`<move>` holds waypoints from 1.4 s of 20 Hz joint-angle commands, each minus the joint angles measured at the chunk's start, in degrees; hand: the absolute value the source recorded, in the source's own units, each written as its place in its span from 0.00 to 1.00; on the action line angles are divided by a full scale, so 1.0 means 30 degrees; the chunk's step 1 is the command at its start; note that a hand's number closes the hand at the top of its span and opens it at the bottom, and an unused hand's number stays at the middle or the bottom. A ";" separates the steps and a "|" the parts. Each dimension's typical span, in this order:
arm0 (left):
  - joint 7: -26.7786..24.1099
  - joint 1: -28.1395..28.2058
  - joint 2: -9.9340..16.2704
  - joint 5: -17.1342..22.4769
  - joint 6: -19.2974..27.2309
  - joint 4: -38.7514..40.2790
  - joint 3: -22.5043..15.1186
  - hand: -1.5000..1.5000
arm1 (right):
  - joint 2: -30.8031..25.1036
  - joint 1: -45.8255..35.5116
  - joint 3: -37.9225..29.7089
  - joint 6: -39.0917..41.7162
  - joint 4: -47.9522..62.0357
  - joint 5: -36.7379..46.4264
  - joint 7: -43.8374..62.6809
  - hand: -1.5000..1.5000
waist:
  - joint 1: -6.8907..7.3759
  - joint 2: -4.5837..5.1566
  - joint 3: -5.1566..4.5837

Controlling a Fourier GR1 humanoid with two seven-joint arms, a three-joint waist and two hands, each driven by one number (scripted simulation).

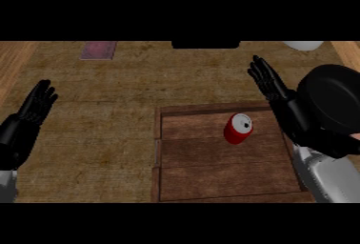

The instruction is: Pick the can from the tray and place it in the pot

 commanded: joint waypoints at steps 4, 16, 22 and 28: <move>0.0232 -0.1009 -0.1916 -0.0276 0.2247 -0.0823 0.0751 0.50 | -0.3367 -0.0265 -0.4995 0.4346 0.0440 -0.4986 0.0646 1.00 | -0.0200 -0.0203 -0.0310; 0.1610 -0.2490 -0.4004 -0.0618 0.3715 -0.1402 0.0382 0.50 | -0.6867 0.4516 -0.5809 0.1725 0.1981 0.4145 -0.6482 0.00 | -0.0175 -0.0219 -0.0321; 0.1908 -0.3266 -0.4745 -0.1319 0.4356 -0.0614 0.0061 0.50 | -0.9214 0.5102 -0.4667 0.2599 -0.1522 0.6260 -0.1917 0.00 | -0.0337 -0.0290 -0.0354; 0.1894 -0.3676 -0.4394 -0.0921 0.3050 -0.0185 0.0615 0.50 | -0.8991 0.3149 -0.1962 0.3987 -0.4253 0.8216 0.3936 0.00 | 0.0001 -0.0233 -0.0357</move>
